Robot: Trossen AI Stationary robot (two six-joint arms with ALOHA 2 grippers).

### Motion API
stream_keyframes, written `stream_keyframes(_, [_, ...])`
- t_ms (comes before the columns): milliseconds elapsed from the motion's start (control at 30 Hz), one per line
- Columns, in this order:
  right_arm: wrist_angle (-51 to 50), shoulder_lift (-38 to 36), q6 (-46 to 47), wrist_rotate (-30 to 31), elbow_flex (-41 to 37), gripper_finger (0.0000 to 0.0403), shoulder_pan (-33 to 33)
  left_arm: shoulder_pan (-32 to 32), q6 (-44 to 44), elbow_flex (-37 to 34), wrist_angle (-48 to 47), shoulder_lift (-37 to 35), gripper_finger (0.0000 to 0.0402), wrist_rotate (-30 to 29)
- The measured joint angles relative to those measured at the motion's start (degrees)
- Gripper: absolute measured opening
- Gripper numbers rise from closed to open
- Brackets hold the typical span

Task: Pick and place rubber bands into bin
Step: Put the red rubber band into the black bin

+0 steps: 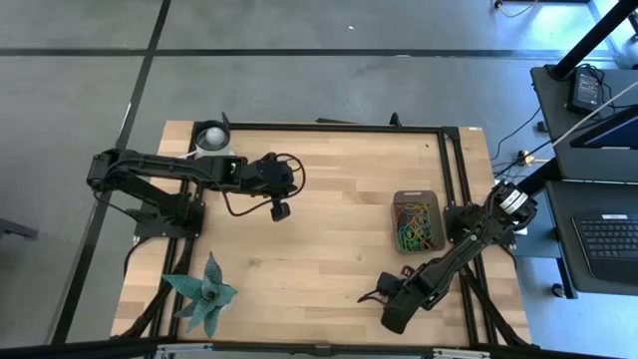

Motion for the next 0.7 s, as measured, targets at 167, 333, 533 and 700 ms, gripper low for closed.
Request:
stream_keyframes(167, [-1.46, 0.15, -0.15, 0.02, 0.4, 0.001, -0.04, 0.0, 0.0, 0.0, -0.02, 0.02, 0.0002, 0.0])
stream_keyframes(333, [-3.51, -0.21, -0.02, 0.0, 1.89, 0.0004, -0.04, 0.0, 0.0, 0.0, -0.02, 0.02, 0.0003, 0.0])
stream_keyframes(533, [-16.98, -1.05, -3.34, 3.55, 10.57, 0.0002, 0.48, 0.0, 0.4, 0.0, 0.0, 0.07, 0.0001, 0.0])
stream_keyframes(700, [-24.94, -1.22, -4.56, 5.64, 15.47, 0.0001, 1.97, 0.01, 0.64, 0.0, 0.4, 0.09, 0.0004, -0.1])
